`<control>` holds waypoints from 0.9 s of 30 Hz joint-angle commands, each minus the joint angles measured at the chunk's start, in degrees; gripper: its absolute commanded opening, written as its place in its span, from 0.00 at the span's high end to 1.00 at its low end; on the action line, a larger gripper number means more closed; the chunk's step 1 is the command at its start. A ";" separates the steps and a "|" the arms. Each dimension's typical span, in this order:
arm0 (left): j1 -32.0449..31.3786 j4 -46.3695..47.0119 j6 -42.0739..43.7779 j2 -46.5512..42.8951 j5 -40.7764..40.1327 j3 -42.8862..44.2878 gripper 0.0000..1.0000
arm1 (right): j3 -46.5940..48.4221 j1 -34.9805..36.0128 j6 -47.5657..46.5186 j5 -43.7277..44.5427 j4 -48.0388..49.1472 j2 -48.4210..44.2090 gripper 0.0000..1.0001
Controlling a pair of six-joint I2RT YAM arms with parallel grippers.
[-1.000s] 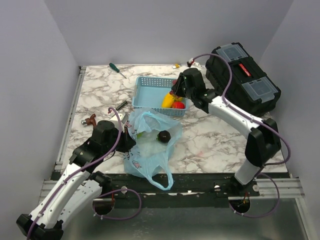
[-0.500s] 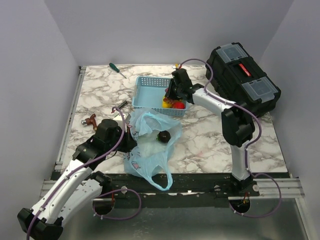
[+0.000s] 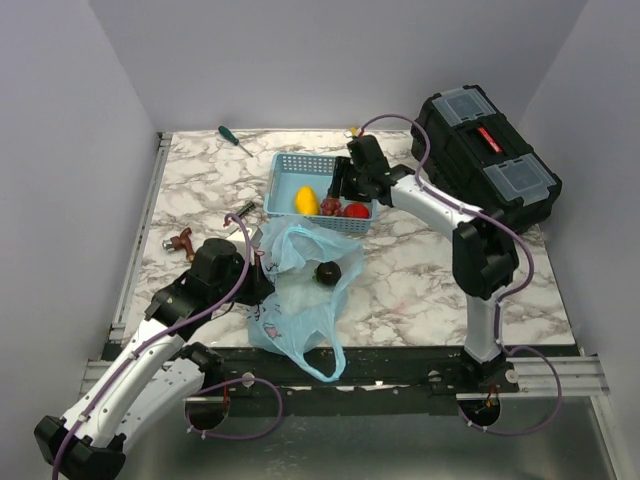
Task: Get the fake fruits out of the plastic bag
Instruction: Place the fake fruit in the bin, then take out the fake fruit from the plastic bag.
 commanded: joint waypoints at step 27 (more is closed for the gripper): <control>-0.55 1.04 0.03 -1.41 1.98 -0.20 1.00 | -57.57 4.80 6.64 -13.24 12.27 -66.92 0.29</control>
